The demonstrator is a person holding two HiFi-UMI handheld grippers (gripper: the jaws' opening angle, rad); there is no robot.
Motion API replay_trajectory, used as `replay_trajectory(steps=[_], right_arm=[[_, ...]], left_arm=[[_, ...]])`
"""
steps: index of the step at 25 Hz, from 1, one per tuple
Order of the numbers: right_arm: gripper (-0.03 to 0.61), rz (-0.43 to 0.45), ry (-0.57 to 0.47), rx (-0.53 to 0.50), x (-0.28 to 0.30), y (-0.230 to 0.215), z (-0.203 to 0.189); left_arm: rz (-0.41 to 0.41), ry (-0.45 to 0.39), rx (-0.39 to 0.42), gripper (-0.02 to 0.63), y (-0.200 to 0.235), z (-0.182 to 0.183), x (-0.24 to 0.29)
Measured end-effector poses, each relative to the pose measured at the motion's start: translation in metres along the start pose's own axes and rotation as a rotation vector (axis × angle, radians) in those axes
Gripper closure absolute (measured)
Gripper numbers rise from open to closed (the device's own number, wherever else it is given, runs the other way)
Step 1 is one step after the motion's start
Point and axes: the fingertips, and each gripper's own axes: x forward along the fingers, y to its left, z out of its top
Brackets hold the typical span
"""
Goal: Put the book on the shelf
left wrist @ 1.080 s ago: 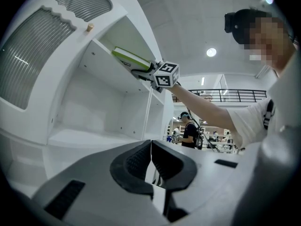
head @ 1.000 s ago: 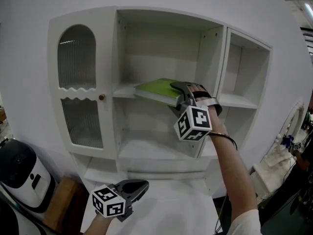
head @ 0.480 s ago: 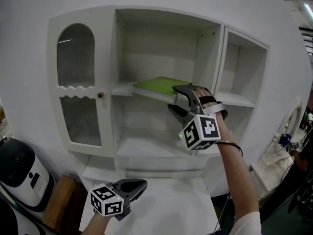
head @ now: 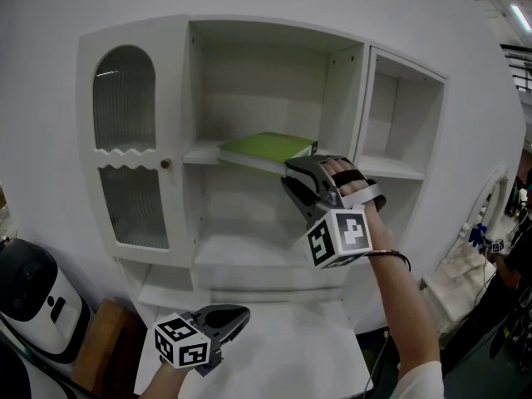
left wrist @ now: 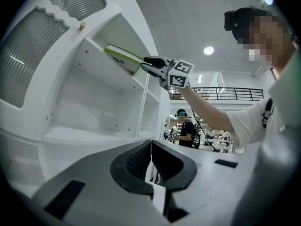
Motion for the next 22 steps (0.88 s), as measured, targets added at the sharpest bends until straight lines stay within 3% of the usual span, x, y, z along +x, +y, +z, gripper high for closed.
replay_trajectory(steps=[9,13,22], right_arm=[[0.418,-0.017,-0.019,0.017,-0.015,0.003,0.008],[0.558,-0.077,-0.023,-0.006,-0.019,-0.005,0.014],[0.565,-0.038,0.027,0.014,-0.002,-0.005,0.003]], left_arm=[[0.006,0.002,-0.001,0.603,-0.002,-0.002,-0.007],[0.003,0.003,0.001,0.603,-0.004,-0.003,-0.007],[0.006,0.002,-0.004,0.603,-0.006,-0.005,-0.012]])
